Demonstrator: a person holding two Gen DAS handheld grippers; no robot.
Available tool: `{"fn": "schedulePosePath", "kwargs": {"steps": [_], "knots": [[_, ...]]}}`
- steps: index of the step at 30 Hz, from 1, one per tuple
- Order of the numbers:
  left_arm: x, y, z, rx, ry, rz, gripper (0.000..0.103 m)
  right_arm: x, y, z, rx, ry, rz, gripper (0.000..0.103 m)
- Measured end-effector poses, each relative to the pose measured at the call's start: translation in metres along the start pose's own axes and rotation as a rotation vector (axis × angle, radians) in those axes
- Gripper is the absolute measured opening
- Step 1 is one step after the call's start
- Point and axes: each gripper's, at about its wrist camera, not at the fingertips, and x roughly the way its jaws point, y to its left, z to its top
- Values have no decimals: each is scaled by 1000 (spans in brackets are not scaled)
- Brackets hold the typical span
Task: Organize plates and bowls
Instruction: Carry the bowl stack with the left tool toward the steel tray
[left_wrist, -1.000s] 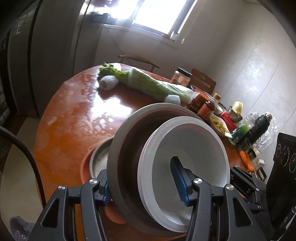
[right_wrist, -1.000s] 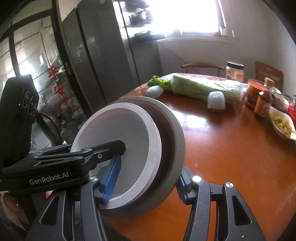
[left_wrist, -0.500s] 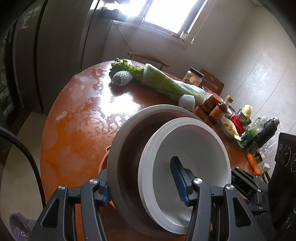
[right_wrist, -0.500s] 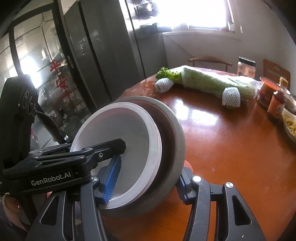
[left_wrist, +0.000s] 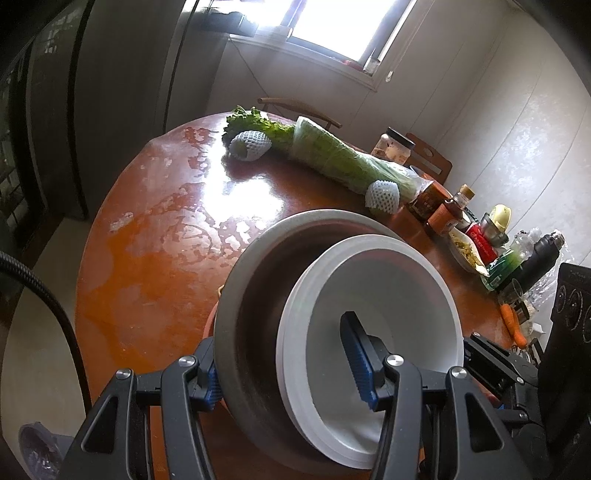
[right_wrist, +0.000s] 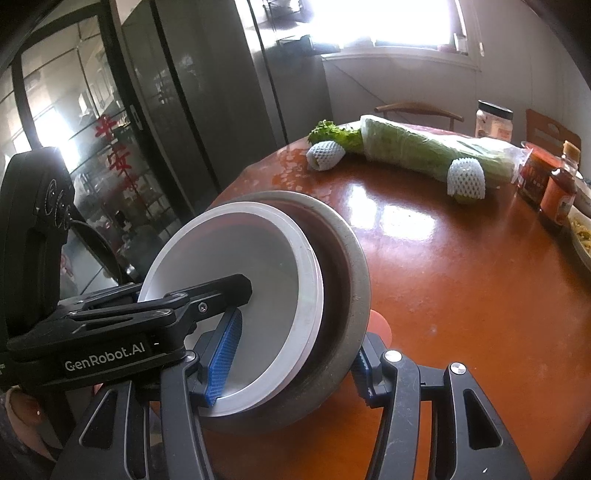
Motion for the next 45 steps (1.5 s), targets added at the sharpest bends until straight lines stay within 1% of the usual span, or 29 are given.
{"fn": "schedulePosePath", "kwargs": {"steps": [9, 27, 39, 45], "knots": [[4, 6, -3, -8, 0, 19, 55, 7, 2, 0, -7, 13, 0, 57], [12, 15, -5, -24, 18, 24, 55, 17, 11, -2, -24, 35, -22, 57], [11, 23, -5, -41, 20, -10, 56, 22, 14, 0, -32, 37, -47, 59], [8, 23, -4, -39, 12, -9, 58, 22, 13, 1, -29, 38, -46, 59]]}}
